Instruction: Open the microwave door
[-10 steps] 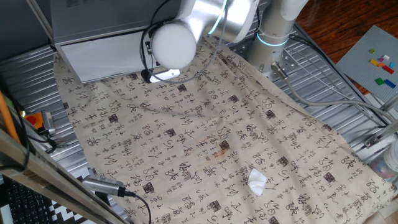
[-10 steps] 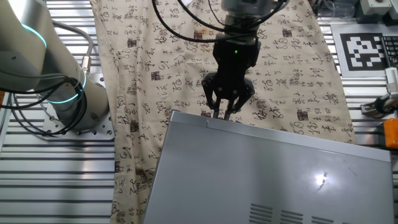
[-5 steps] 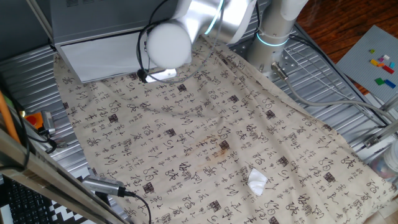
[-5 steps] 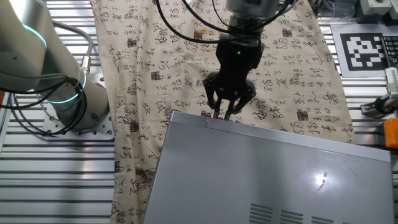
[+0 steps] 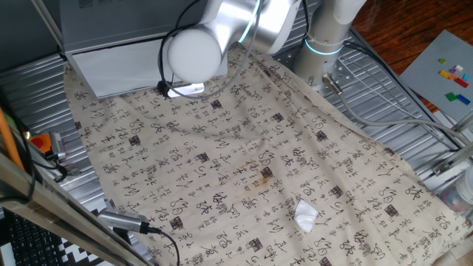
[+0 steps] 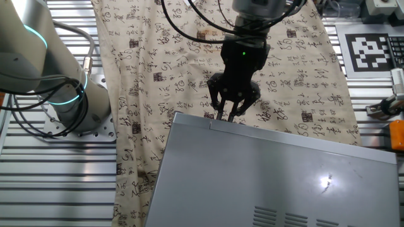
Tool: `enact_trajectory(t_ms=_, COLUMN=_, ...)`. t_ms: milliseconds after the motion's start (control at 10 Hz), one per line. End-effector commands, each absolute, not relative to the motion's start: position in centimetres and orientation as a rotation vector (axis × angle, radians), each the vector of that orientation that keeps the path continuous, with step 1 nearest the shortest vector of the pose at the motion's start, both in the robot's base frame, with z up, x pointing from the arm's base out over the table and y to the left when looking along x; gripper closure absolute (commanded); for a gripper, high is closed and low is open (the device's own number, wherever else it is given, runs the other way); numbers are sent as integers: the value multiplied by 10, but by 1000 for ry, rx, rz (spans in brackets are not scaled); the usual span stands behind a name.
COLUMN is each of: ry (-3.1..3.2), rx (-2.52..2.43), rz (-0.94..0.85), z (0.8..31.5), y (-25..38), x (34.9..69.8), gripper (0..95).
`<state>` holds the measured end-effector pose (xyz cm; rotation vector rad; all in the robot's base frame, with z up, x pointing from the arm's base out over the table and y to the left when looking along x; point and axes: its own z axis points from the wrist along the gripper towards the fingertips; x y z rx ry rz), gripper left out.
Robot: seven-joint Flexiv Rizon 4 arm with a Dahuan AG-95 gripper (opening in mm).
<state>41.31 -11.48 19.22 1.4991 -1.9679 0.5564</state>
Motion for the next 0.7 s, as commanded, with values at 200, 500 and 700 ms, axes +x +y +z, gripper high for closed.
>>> enact_trajectory(t_ms=200, ry=-1959, rx=1508, rz=557, z=192, y=-115, x=415, gripper=950)
enact_trajectory(t_ms=500, ry=-1966, rx=1492, rz=557, z=192, y=-115, x=415, gripper=950)
enact_trajectory(t_ms=700, ry=-2001, rx=1480, rz=543, z=192, y=-115, x=415, gripper=950)
